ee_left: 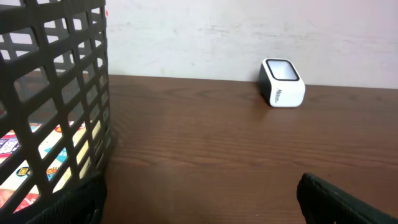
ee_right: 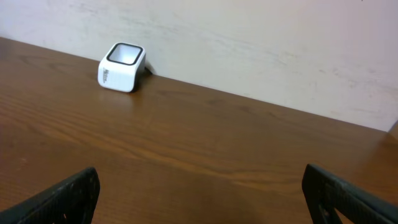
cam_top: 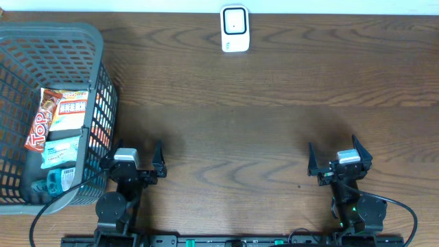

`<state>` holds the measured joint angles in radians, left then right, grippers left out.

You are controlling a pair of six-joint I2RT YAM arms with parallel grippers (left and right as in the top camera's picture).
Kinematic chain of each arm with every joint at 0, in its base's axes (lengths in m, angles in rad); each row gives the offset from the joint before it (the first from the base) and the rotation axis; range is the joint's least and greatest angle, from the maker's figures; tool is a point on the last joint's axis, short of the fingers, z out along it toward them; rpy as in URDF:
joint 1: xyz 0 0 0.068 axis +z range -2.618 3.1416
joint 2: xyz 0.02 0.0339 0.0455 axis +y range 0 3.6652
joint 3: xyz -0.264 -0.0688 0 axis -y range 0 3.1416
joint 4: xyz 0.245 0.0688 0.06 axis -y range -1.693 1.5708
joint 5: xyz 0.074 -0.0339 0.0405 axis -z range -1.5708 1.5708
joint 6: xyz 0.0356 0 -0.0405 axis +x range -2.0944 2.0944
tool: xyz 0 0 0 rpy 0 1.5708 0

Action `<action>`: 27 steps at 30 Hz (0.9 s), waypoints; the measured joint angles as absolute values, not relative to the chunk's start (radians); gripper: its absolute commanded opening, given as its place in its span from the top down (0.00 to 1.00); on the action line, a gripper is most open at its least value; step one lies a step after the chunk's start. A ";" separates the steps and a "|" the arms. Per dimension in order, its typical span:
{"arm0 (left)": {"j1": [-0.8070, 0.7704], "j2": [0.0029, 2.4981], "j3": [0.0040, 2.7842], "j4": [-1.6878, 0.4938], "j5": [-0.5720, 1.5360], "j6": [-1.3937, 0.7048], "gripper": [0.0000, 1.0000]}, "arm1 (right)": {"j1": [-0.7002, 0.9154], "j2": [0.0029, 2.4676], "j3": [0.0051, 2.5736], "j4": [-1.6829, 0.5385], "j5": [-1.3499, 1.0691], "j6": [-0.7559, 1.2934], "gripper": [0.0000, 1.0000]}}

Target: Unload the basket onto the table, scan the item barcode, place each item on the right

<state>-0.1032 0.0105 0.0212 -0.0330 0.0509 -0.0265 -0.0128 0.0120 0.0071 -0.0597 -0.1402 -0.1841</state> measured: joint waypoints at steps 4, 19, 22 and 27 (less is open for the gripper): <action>-0.103 0.010 0.021 -0.031 0.075 -0.027 0.02 | -0.013 0.012 0.007 -0.060 -0.140 -0.184 0.01; -0.103 0.011 0.104 -0.070 0.245 -0.027 0.02 | -0.013 0.012 0.007 -0.060 -0.140 -0.184 0.01; -0.103 0.011 0.160 -0.067 0.283 -0.027 0.02 | -0.013 0.012 0.007 -0.060 -0.140 -0.184 0.01; -0.103 0.012 0.255 -0.067 0.310 -0.039 0.02 | -0.013 0.012 0.007 -0.060 -0.140 -0.184 0.01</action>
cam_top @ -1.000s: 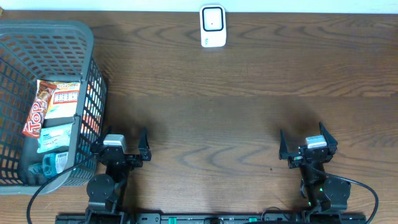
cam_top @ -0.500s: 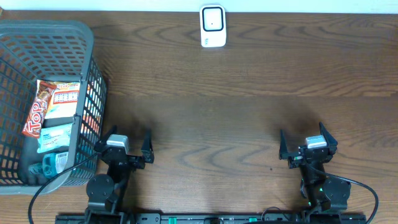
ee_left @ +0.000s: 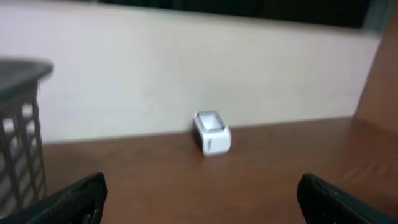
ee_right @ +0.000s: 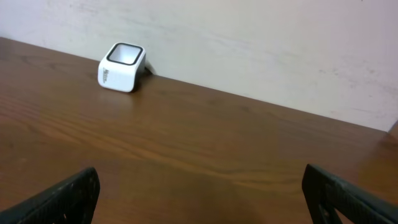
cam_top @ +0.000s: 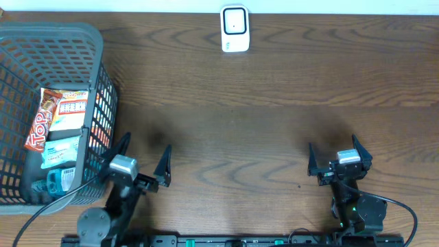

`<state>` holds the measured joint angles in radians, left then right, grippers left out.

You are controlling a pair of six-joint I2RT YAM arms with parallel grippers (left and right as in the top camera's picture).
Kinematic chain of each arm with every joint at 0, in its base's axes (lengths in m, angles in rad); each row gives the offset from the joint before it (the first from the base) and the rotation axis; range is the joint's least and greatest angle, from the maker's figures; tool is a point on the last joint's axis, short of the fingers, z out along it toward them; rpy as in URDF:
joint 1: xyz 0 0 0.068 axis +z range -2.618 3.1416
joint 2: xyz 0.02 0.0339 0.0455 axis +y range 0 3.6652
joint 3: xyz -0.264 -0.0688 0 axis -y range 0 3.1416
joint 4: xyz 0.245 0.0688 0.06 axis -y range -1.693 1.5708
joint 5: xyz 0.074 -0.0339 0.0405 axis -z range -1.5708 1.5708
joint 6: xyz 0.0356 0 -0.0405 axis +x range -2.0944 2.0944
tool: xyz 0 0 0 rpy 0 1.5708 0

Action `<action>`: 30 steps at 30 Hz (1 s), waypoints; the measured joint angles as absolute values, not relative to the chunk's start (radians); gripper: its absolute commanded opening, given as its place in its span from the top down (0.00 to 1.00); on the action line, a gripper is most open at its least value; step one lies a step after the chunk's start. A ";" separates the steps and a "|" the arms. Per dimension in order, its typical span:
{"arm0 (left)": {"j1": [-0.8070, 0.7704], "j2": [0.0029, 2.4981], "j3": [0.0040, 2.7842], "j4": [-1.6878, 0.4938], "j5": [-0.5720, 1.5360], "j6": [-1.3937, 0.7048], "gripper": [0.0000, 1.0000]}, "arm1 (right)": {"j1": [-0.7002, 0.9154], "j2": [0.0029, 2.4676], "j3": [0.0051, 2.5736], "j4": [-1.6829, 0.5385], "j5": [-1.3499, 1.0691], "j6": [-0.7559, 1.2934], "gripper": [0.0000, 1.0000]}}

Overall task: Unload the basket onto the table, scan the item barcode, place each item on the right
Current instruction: 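Reach the left gripper into the basket toward the teal mouthwash bottle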

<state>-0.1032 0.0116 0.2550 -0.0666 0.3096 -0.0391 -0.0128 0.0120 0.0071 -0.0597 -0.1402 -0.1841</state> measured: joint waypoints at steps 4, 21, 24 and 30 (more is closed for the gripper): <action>-0.103 0.041 0.337 -0.065 0.316 -0.076 0.02 | -0.013 0.012 0.007 -0.060 -0.140 -0.184 0.01; -0.103 0.580 0.877 -0.204 0.394 -0.199 0.02 | -0.013 0.013 0.007 -0.060 -0.140 -0.184 0.01; -0.103 0.700 1.050 -0.340 0.373 -0.205 0.02 | -0.013 0.013 0.007 -0.060 -0.140 -0.184 0.01; -0.103 0.867 1.324 -0.534 0.322 -0.148 0.02 | -0.013 0.013 0.007 -0.060 -0.140 -0.184 0.01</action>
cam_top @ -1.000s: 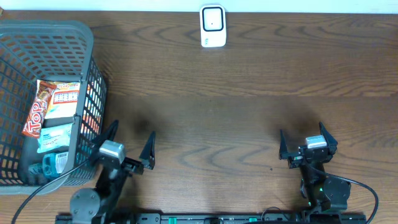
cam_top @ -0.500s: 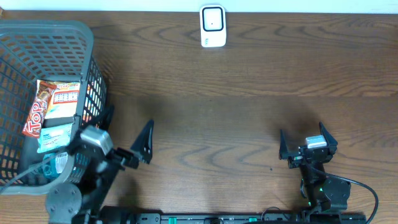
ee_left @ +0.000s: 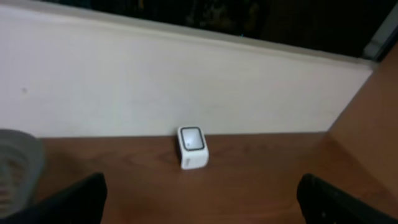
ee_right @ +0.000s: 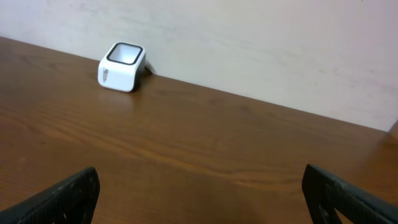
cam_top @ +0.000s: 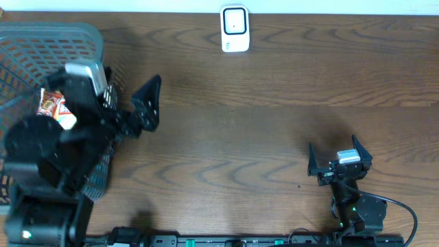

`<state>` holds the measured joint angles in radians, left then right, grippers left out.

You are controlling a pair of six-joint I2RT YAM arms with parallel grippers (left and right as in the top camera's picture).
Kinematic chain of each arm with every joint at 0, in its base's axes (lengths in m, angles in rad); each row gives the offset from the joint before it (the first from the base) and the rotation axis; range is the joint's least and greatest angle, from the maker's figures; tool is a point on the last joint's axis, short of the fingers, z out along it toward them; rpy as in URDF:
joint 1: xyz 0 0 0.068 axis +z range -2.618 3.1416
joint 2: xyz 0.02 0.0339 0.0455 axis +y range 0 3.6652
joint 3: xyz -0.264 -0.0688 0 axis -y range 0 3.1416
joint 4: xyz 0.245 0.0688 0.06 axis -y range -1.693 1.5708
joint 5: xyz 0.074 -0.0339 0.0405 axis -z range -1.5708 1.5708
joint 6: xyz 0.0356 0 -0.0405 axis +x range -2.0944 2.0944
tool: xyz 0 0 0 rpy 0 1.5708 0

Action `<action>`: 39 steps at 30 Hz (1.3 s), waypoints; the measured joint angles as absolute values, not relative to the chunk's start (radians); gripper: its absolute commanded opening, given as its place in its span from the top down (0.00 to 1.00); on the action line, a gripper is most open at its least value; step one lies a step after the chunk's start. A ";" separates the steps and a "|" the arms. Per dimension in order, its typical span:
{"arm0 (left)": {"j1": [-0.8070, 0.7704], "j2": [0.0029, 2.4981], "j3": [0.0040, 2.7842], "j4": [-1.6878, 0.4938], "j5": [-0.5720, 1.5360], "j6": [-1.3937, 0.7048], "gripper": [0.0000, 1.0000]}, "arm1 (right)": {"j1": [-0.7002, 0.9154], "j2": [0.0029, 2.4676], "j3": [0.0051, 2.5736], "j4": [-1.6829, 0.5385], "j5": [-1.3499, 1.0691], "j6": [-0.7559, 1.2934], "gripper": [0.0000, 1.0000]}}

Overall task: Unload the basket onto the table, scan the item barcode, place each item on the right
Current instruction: 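Reach the left gripper into the basket toward the teal mouthwash bottle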

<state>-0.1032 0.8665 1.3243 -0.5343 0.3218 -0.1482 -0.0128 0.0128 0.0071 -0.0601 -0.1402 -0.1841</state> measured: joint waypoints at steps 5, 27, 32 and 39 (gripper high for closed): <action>-0.103 0.877 1.348 -0.619 0.308 -0.122 0.02 | -0.013 0.013 0.007 -0.060 -0.140 -0.184 0.01; 0.047 1.010 1.587 -0.694 -0.199 -0.163 0.02 | -0.013 0.013 0.007 -0.060 -0.140 -0.184 0.01; 0.290 1.147 1.748 -0.915 -0.249 -0.314 0.02 | -0.013 0.013 0.007 -0.060 -0.140 -0.184 0.01; 0.539 1.362 1.761 -1.172 -0.167 -0.537 0.02 | -0.013 0.013 0.007 -0.060 -0.140 -0.184 0.01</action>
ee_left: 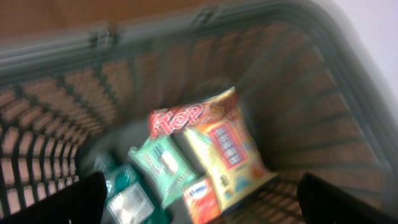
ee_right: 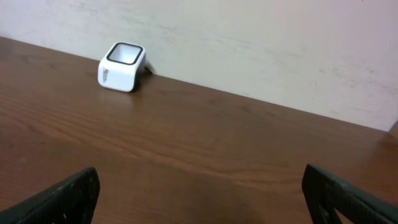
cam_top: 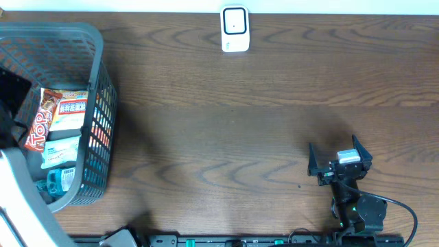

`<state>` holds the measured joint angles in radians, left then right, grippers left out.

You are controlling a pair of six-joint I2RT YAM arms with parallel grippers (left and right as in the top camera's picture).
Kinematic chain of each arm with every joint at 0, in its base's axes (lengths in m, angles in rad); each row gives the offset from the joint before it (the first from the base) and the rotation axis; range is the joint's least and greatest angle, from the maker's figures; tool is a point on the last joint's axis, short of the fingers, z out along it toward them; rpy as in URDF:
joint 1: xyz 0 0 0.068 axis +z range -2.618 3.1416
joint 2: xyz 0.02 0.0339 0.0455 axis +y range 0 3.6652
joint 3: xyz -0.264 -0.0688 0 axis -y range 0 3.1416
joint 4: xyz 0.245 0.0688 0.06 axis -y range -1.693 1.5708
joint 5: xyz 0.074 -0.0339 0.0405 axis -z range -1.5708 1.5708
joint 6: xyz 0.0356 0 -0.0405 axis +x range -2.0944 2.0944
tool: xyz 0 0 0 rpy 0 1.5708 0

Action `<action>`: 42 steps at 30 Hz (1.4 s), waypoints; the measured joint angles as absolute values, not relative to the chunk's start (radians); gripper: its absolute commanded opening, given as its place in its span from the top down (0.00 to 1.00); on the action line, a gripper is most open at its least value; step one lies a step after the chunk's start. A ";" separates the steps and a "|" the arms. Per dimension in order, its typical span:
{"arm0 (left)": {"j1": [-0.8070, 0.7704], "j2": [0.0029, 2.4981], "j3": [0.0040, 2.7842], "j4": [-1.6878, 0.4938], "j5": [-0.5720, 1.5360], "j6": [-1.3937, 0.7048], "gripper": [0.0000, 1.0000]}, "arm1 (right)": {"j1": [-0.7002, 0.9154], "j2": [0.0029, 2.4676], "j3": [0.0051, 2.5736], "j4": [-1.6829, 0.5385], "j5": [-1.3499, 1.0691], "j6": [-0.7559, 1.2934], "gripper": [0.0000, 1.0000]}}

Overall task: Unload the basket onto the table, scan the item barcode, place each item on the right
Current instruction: 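Reach the left gripper into the basket toward the teal mouthwash bottle, then grasp the teal Listerine bottle with the left gripper and lift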

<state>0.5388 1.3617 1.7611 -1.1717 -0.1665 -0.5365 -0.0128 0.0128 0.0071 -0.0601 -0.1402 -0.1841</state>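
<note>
The white barcode scanner stands at the table's far edge, small and far off in the right wrist view. A grey mesh basket at the left holds a red "Top" packet, a yellow snack packet, a green pack and a teal pack. My left gripper hangs open above the basket's inside, looking down on the items, with nothing between its fingers. My right gripper rests open near the front right, empty.
The basket's rim and mesh walls surround the items below the left gripper. Bare brown table lies between the basket, the scanner and the right arm. A pale wall stands behind the scanner.
My left gripper was raised beside the basket, facing the scanner and wall. Now it points down into the basket over the packets. The right arm has not moved.
Both grippers rested open at the table's front, the left one next to the basket. The left arm then stood a little higher, then high beside the basket facing the scanner, and now it is over the basket looking down on the items. The right arm stayed still.
</note>
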 measured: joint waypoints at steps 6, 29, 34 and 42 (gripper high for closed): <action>0.599 1.526 1.757 -1.345 -0.109 -0.646 0.02 | -0.013 0.013 0.007 -0.060 -0.140 -0.184 0.01; 0.643 1.601 1.187 -1.141 -0.081 -0.876 0.02 | -0.013 0.013 0.007 -0.060 -0.140 -0.184 0.01; 0.661 1.601 1.108 -1.046 -0.083 -0.887 0.02 | -0.013 0.013 0.007 -0.060 -0.140 -0.184 0.01; 0.661 1.601 0.951 -0.854 -0.084 -0.888 0.02 | -0.013 0.013 0.007 -0.060 -0.140 -0.184 0.01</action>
<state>0.6613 1.6009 0.9508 -0.8539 -0.0841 -0.8879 -0.0128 0.0128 0.0071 -0.0601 -0.1402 -0.1841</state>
